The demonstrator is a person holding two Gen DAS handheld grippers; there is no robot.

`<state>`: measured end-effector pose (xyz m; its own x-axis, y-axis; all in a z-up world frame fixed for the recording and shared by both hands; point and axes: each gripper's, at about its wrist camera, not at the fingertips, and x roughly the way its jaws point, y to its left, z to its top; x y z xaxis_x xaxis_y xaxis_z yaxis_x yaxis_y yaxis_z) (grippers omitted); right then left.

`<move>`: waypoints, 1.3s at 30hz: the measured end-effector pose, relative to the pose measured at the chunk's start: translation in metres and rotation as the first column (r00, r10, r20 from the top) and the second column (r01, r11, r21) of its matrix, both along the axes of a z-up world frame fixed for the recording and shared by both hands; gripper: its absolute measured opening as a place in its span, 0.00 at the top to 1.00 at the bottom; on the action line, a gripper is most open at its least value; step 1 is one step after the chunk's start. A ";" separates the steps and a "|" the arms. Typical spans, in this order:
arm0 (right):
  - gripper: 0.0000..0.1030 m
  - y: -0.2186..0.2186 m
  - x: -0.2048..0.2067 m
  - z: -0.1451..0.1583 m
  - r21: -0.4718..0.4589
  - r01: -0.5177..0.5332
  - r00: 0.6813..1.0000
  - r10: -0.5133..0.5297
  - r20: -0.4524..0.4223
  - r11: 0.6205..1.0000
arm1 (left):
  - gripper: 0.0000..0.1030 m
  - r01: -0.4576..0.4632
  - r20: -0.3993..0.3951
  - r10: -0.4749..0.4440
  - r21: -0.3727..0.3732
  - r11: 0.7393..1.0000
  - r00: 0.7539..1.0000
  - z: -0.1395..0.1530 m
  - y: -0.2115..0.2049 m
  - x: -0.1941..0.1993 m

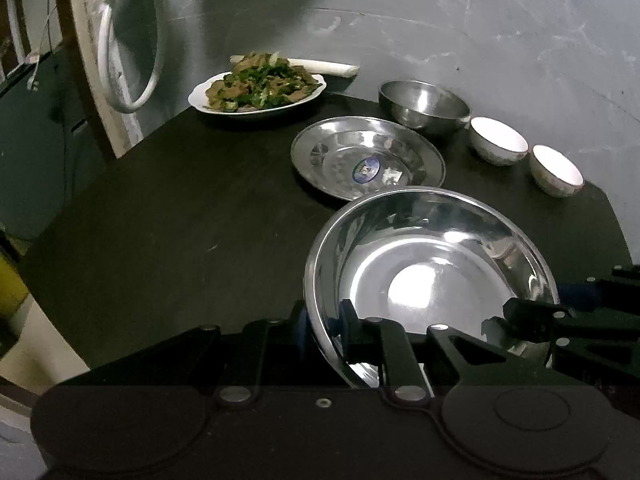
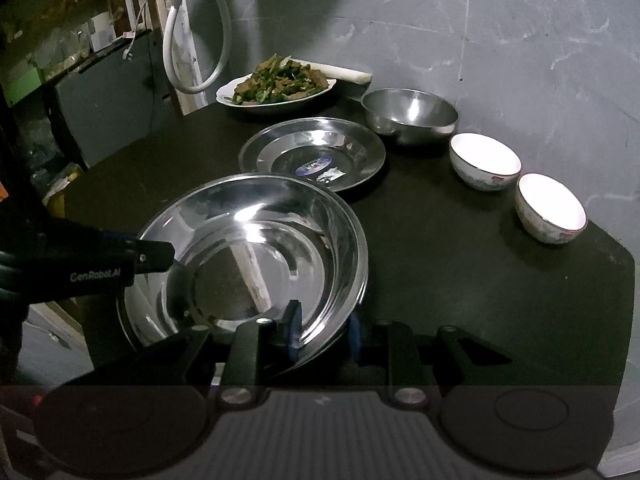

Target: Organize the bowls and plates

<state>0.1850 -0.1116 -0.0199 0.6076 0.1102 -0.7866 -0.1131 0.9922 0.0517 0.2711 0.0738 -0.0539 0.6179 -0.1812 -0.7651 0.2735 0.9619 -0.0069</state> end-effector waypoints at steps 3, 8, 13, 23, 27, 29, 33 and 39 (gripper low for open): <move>0.70 0.003 -0.001 0.000 -0.016 -0.004 1.000 0.004 0.000 1.000 | 0.83 0.009 -0.009 -0.009 0.022 1.000 1.000 -0.002 -0.002 0.002; 0.63 0.006 0.001 0.000 -0.038 -0.008 1.000 0.008 -0.005 0.999 | 0.82 0.024 -0.004 -0.023 0.029 0.999 1.000 -0.002 -0.001 0.003; 0.58 0.009 -0.001 -0.001 -0.044 -0.020 1.000 0.019 -0.004 0.999 | 0.74 0.030 -0.010 -0.030 0.008 1.000 1.000 0.000 0.002 0.006; 0.13 0.012 -0.001 0.004 -0.029 0.034 0.999 -0.033 0.031 0.999 | 0.20 -0.018 0.016 0.019 -0.068 0.998 1.000 0.020 0.023 0.018; 0.03 0.009 0.000 0.007 -0.001 0.089 0.994 -0.089 0.056 0.996 | 0.09 -0.030 0.018 0.031 -0.062 0.998 0.999 0.023 0.030 0.031; 0.01 0.007 0.002 0.009 0.014 0.125 0.990 -0.126 0.071 0.992 | 0.04 -0.034 0.023 0.036 -0.057 0.998 0.999 0.023 0.033 0.038; 0.00 0.001 0.008 0.012 0.035 0.212 0.972 -0.215 0.100 0.977 | 0.01 -0.035 0.011 0.036 -0.072 0.997 0.999 0.024 0.043 0.059; 0.00 -0.013 0.026 0.013 0.105 0.343 0.932 -0.352 0.087 0.933 | 0.01 -0.037 -0.015 0.036 -0.104 0.994 0.999 0.021 0.052 0.100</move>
<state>0.2107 -0.1248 -0.0074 0.6967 -0.0576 -0.7151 0.2288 0.9625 0.1454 0.3712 0.1261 -0.0330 0.6159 -0.2378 -0.7511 0.2374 0.9651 -0.1110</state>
